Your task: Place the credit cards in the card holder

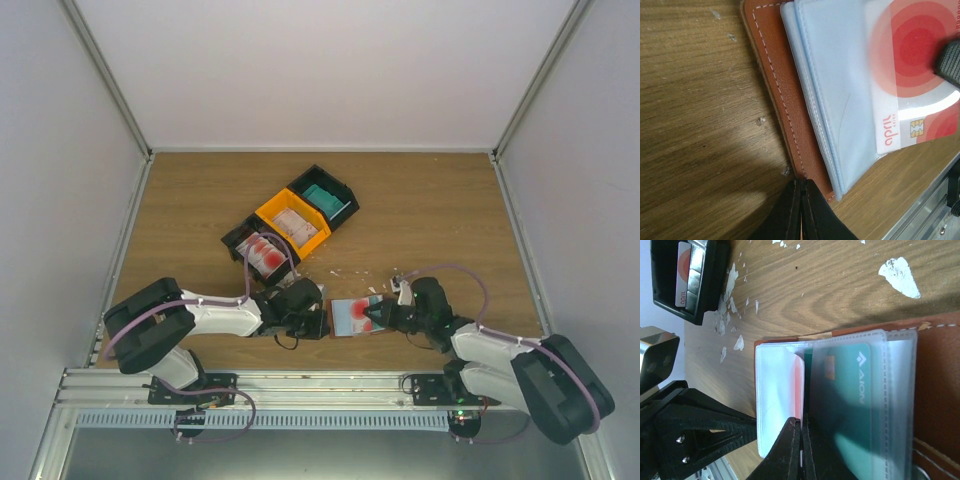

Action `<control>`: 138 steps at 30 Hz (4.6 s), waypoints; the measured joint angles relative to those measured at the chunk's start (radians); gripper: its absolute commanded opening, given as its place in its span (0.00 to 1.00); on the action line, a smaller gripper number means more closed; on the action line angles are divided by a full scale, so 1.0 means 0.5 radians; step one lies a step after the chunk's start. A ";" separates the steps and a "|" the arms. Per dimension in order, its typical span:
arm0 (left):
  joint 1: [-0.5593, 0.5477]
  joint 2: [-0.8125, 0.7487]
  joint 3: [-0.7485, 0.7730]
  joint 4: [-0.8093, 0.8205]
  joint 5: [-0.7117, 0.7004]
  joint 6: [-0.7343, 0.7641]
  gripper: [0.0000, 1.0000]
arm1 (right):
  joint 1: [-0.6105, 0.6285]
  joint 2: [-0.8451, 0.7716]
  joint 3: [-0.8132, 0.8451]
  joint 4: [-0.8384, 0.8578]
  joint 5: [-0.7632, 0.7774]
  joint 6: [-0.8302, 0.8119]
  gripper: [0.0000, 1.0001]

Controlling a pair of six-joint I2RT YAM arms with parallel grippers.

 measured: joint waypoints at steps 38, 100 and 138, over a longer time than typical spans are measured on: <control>-0.004 0.113 0.068 0.094 0.050 0.049 0.06 | 0.235 -0.211 -0.073 0.126 0.286 0.279 0.53; -0.019 -0.446 -0.080 -0.145 -0.267 -0.005 0.45 | 0.570 0.176 0.674 -1.241 1.125 -0.189 0.47; 0.145 -0.230 -0.148 0.236 -0.094 -0.152 0.28 | 0.865 0.706 1.087 -1.250 1.009 -0.376 0.07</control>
